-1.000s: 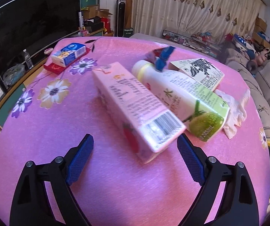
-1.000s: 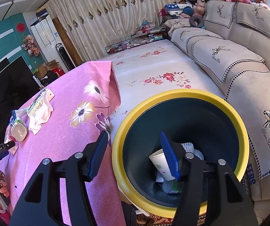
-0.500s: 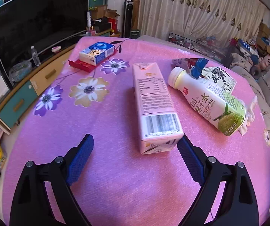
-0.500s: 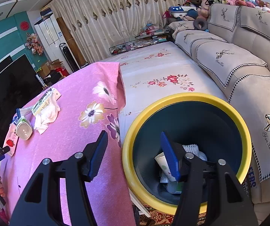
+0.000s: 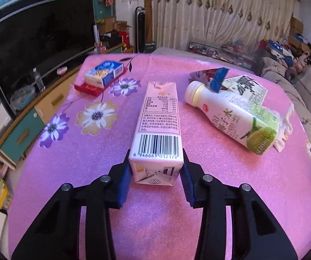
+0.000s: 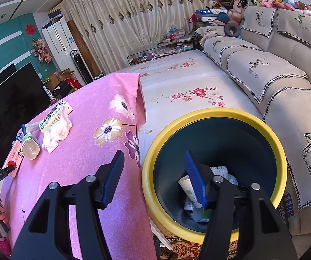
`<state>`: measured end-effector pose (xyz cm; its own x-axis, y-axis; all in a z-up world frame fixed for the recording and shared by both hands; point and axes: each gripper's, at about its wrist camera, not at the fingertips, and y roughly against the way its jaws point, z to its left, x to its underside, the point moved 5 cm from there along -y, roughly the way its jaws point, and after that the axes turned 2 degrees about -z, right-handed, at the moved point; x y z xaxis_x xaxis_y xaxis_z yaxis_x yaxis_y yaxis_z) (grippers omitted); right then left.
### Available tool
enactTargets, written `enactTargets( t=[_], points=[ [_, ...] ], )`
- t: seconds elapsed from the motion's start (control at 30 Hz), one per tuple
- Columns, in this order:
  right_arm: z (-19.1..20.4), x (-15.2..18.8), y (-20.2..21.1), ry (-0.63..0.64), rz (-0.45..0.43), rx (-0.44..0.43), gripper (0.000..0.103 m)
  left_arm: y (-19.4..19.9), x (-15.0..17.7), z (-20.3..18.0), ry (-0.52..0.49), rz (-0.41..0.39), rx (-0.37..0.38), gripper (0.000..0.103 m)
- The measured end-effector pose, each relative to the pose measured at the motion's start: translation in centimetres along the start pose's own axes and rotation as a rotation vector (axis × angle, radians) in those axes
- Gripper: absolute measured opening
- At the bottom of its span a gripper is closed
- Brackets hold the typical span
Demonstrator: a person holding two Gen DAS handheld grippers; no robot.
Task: Collect trash
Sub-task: 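Grasp the pink strawberry milk carton with the left gripper, then carry the milk carton over the yellow bin and open the left gripper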
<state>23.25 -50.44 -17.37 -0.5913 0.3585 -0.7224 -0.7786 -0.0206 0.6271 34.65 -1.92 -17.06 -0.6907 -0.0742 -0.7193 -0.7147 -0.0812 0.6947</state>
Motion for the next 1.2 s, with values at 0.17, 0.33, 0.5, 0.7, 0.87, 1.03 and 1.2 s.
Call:
enactTargets(
  t=[0.17, 0.33, 0.5, 0.7, 0.87, 1.03, 1.2],
  points=[
    [-0.4, 0.1, 0.6, -0.016, -0.012, -0.006, 0.055, 5.1, 0.1, -1.9, -0.111, -0.081, 0.014, 0.041],
    [-0.8, 0.3, 2.0, -0.024, -0.037, -0.003, 0.056, 10.5, 0.0, -4.6, -0.197, -0.145, 0.085, 0.041],
    [-1.2, 0.5, 3.8, -0.033, -0.064, -0.008, 0.056, 14.3, -0.1, -7.7, -0.252, -0.179, 0.177, 0.041],
    [-2.0, 0.9, 7.1, -0.038, -0.116, -0.004, 0.056, 17.7, 0.7, -13.7, -0.349, -0.185, 0.344, 0.041],
    [-3.7, 1.0, 10.2, -0.047, -0.166, 0.034, 0.056, 19.7, 1.1, -20.8, -0.444, -0.191, 0.494, 0.041],
    [-6.7, 1.3, 12.6, -0.071, -0.195, 0.102, 0.056, 20.3, 1.9, -28.9, -0.535, -0.159, 0.639, 0.041],
    [-9.9, 2.1, 13.8, -0.107, -0.184, 0.168, 0.056, 18.7, 3.2, -36.2, -0.596, -0.088, 0.736, 0.041]
  ],
)
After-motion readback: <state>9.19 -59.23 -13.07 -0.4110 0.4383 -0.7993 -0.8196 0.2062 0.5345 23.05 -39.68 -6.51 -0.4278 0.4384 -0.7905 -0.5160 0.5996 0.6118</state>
